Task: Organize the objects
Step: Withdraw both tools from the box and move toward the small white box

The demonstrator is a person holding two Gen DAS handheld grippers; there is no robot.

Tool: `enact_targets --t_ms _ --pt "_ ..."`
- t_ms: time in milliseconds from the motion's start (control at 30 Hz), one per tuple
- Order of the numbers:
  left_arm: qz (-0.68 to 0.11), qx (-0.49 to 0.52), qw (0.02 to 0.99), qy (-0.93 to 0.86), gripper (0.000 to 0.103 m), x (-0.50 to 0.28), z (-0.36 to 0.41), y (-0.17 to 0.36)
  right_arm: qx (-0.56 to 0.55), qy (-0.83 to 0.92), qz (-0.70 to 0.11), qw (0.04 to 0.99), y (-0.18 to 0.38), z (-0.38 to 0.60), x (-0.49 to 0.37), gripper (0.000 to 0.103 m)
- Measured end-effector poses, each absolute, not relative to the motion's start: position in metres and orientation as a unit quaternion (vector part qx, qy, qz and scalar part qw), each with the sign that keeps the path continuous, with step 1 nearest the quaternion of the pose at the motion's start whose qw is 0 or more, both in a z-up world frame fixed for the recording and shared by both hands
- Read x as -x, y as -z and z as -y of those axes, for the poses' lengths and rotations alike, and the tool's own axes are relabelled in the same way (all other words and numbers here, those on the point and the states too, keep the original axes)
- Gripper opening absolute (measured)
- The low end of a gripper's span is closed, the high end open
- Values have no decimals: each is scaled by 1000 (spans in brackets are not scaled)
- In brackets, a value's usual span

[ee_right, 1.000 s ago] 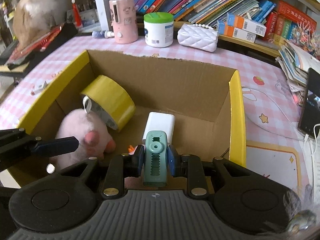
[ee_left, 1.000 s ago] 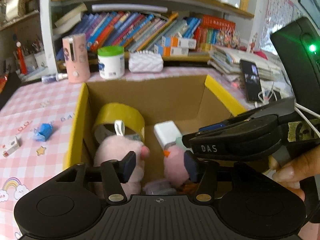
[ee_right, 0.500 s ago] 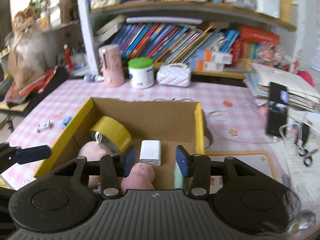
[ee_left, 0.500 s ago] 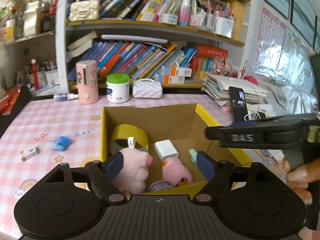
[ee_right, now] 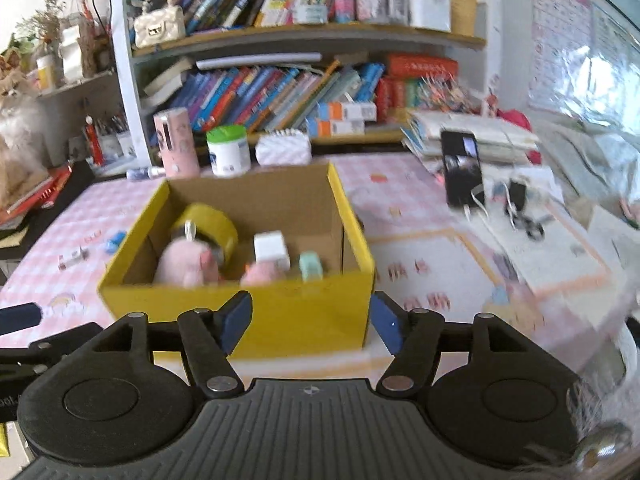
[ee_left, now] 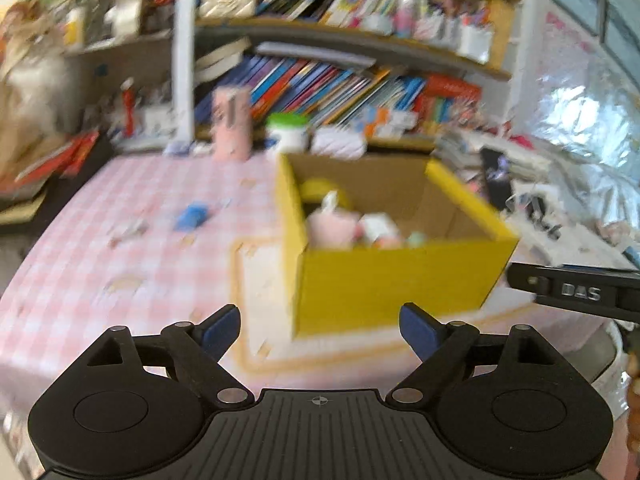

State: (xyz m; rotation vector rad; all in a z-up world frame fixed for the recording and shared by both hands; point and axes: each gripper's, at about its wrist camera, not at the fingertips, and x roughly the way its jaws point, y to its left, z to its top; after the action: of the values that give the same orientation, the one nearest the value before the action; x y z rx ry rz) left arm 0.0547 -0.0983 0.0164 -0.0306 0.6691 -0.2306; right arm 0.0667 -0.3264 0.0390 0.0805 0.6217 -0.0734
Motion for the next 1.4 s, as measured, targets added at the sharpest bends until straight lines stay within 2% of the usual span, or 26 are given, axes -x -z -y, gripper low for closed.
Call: enact_targets --t_ms 133,300,367,833,1100,1400 --pt "-358 21 928 96 89 -37 71 -2 -36 58 -317 946 -19 304 -29 67" --pt "-355 30 931 77 89 -21 44 -5 -26 40 -337 940 -8 270 -6 69" --pt "-359 26 930 72 89 -15 35 -4 -20 31 -332 943 -9 257 0 74" --pt "-380 20 924 33 90 13 -27 1 -13 -21 -353 935 0 182 19 74" --pt "-363 23 931 15 94 22 -60 -6 -3 -38 -353 935 -3 144 20 74" --pt "-349 32 937 0 94 23 -87 -9 10 -49 -345 937 -7 113 15 74"
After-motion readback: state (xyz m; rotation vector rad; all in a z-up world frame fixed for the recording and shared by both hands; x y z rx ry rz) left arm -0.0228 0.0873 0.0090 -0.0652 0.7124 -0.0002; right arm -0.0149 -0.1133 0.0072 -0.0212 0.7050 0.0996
